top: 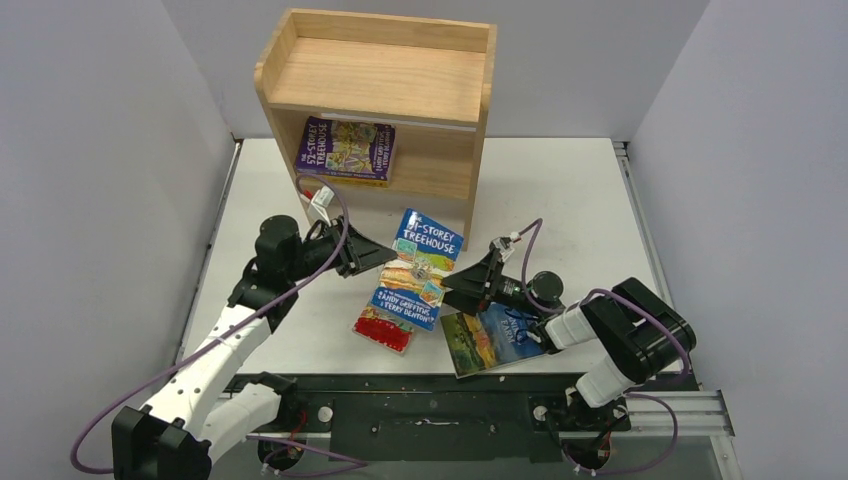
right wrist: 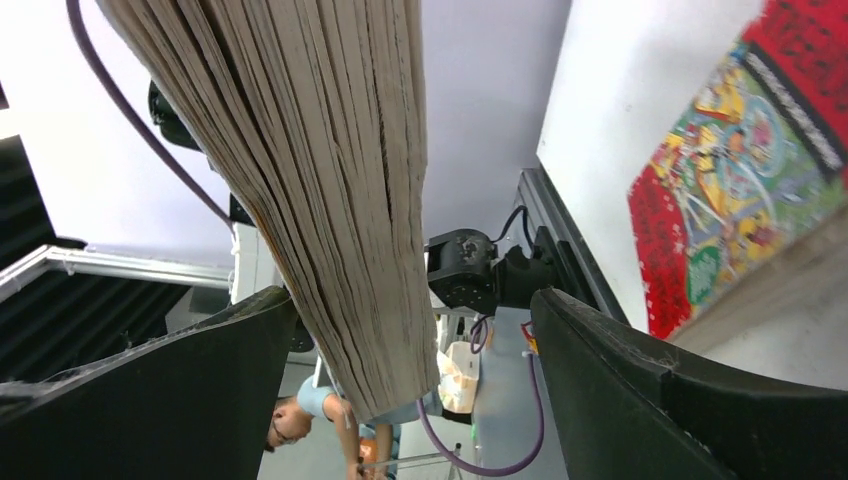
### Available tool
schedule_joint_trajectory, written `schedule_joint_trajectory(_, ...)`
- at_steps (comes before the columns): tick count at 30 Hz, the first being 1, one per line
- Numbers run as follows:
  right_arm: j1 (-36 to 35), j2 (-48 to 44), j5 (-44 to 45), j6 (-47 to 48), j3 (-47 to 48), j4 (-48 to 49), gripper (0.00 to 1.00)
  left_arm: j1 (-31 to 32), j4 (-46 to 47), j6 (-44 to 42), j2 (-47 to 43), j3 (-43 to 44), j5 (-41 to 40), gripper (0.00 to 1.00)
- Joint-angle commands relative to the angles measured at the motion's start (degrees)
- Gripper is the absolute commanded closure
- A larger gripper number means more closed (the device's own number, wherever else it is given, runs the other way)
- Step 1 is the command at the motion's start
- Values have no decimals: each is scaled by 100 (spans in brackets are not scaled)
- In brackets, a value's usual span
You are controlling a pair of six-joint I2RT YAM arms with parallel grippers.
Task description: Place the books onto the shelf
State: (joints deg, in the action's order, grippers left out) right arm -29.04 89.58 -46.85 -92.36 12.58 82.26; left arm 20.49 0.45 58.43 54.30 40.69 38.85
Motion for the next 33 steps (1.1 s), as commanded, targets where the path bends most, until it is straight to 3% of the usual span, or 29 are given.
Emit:
schedule_joint_trajectory(1,-186,-54,9,28,393,1978,10,-41,973,484,-214,436,358,100)
schedule_joint_trajectory(13,-458,-213,73,43,948,1979,10,-99,1323,738,-204,289,422,100)
schedule_joint_trajectory(16,-460,-300,101,35,924,1978,3,-145,1195,618,-202,266,430,100)
schedule_joint_trajectory(17,-458,-327,124,29,906,1982,5,-155,1140,583,-188,265,437,100)
schedule_joint_trajectory(25,-412,-454,194,-15,857,1978,51,-284,1051,467,-183,124,498,100)
schedule_joint_trajectory(30,-413,-491,193,-19,895,1979,91,-350,1118,479,-177,24,545,100)
schedule_joint_trajectory(33,-418,-521,185,-5,904,1978,95,-386,1274,544,-106,-5,690,49)
